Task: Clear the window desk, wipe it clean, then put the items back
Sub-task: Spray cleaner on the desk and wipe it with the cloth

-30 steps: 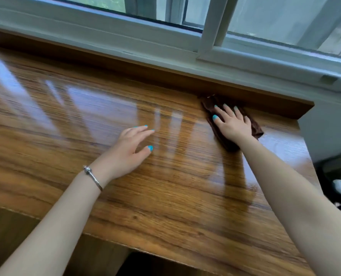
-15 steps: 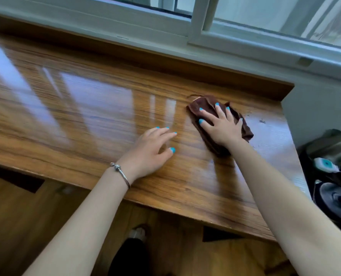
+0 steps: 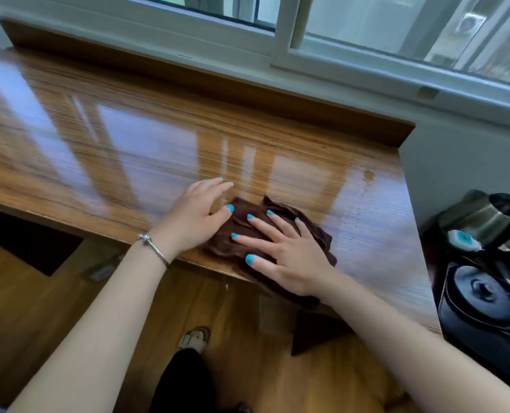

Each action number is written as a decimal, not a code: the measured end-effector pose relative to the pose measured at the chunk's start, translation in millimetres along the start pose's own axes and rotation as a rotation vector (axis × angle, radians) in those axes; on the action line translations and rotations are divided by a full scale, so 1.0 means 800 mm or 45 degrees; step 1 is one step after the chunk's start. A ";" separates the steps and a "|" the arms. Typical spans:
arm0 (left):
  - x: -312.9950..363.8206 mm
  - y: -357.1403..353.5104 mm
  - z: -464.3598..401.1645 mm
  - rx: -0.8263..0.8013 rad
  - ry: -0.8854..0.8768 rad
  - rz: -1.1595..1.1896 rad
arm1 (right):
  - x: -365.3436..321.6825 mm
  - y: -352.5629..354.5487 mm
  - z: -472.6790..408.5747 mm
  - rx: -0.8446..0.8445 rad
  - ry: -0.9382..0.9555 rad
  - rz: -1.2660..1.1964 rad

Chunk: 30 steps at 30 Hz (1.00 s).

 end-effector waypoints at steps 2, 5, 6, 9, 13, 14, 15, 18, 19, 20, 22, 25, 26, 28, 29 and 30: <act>0.005 0.009 0.005 0.034 0.004 -0.008 | 0.049 0.011 -0.049 -0.029 -0.203 0.015; -0.001 0.016 0.017 0.057 0.052 -0.006 | 0.077 0.012 -0.083 -0.075 -0.418 0.066; -0.005 0.016 0.020 0.056 0.067 -0.007 | 0.065 0.006 -0.078 -0.075 -0.397 0.078; -0.012 0.014 0.019 0.063 0.100 -0.011 | -0.017 -0.012 -0.022 0.017 -0.117 0.060; -0.001 0.013 0.000 0.139 0.076 0.005 | -0.064 -0.010 0.042 0.036 0.193 0.002; 0.006 0.009 -0.003 0.127 0.056 0.002 | -0.053 -0.006 0.046 0.011 0.202 -0.016; 0.012 0.004 -0.005 0.106 0.043 0.003 | -0.034 -0.002 0.043 -0.006 0.176 -0.029; 0.028 -0.009 -0.005 0.054 0.025 -0.010 | 0.060 0.016 0.008 0.018 -0.075 0.043; 0.032 -0.013 -0.004 0.040 0.021 -0.019 | 0.096 0.024 -0.010 0.011 -0.189 0.062; 0.036 -0.016 -0.003 0.028 0.015 -0.024 | 0.125 0.031 -0.026 -0.009 -0.288 0.052; 0.047 -0.022 0.000 0.015 -0.006 -0.020 | 0.155 0.037 -0.048 -0.050 -0.405 0.037; 0.056 -0.033 0.008 -0.004 -0.034 -0.020 | 0.128 0.024 -0.025 -0.083 -0.335 0.060; 0.056 -0.037 0.009 -0.013 -0.028 -0.014 | 0.106 0.017 -0.001 -0.079 -0.260 0.054; 0.056 -0.041 0.007 -0.018 -0.013 0.002 | 0.065 0.014 0.061 -0.042 -0.118 0.036; 0.057 -0.043 0.002 -0.016 -0.016 0.005 | 0.051 0.016 0.090 -0.021 -0.063 0.023; 0.059 -0.045 -0.002 -0.019 -0.027 0.010 | 0.043 0.019 0.114 -0.008 -0.016 0.008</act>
Point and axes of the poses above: each hand's wrist, its own z-axis away from the middle knuckle, its own y-axis out of the back of the hand, x = y × z, the point moved 10 cm from there along -z, towards the middle knuckle, and after that the axes turned 8 degrees about x, right-handed, at the moved point
